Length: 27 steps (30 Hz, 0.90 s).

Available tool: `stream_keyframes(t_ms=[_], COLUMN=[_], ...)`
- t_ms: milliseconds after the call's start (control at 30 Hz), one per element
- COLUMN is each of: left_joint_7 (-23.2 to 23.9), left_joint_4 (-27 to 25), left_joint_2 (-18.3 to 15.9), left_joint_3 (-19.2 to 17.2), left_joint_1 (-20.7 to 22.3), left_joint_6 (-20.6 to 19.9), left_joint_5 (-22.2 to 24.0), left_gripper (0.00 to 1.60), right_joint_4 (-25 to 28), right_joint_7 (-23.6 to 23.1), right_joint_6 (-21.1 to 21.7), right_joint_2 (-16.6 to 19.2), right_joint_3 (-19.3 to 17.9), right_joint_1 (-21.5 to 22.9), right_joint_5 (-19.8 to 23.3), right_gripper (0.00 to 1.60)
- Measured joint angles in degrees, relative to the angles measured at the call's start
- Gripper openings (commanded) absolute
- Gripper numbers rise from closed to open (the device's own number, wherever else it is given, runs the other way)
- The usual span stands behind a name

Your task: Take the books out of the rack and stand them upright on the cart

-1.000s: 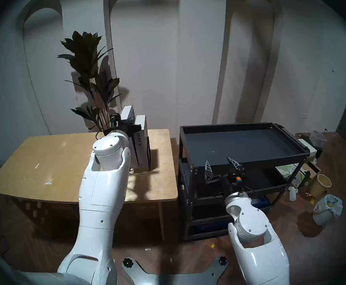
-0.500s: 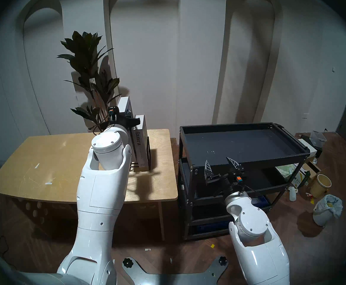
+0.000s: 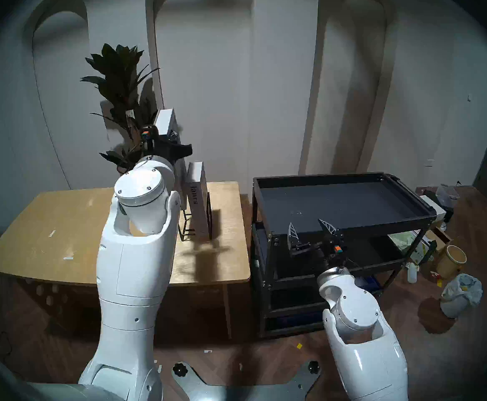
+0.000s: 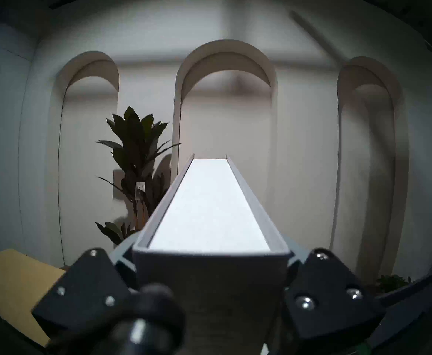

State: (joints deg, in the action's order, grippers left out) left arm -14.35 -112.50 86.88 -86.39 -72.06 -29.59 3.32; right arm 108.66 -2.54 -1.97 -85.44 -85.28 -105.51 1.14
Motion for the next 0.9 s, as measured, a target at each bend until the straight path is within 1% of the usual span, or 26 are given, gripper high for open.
stream_keyframes(t_ms=[300, 400, 467, 500, 700, 800, 900], left_joint_7=[-0.74, -0.92, -1.04, -1.1, -1.18, -1.18, -1.11], left_joint_4=[-6.61, -8.22, -8.81, -9.06, -8.82, -7.47, -4.85], left_joint_2=[-0.87, -1.08, -1.1, -0.98, 0.49, 1.76, 3.57], left_joint_3=[1.95, 3.25, 4.65, 6.03, 11.28, 14.02, 16.51], left_joint_1=[1.29, 2.22, 3.19, 3.98, 6.63, 8.11, 9.71], left_joint_6=[-4.77, -6.24, -7.13, -7.63, -8.72, -8.87, -8.89], left_joint_5=[-1.37, -1.95, -2.48, -2.98, -4.56, -5.33, -6.04], left_gripper=[0.0, 0.0, 0.0, 0.0, 0.0, 0.0, 0.0], right_joint_4=[-0.11, -0.11, -0.1, 0.02, 1.13, 1.73, 2.11], right_joint_7=[-1.3, -1.9, -2.22, -2.48, -2.94, -2.95, -2.65], right_joint_6=[-0.12, -0.5, -0.84, -1.1, -2.16, -2.76, -3.34], right_joint_2=[0.27, 1.05, 1.59, 1.96, 2.87, 3.24, 3.54], right_joint_3=[0.04, 0.67, 1.32, 1.9, 3.57, 4.11, 4.49], right_joint_1=[0.12, 0.25, 0.38, 0.54, 1.37, 1.87, 2.3], right_joint_5=[0.68, -0.34, -1.58, -2.56, -5.52, -6.96, -8.15], right_gripper=[1.6, 1.6, 1.6, 1.6, 1.6, 1.6, 1.6])
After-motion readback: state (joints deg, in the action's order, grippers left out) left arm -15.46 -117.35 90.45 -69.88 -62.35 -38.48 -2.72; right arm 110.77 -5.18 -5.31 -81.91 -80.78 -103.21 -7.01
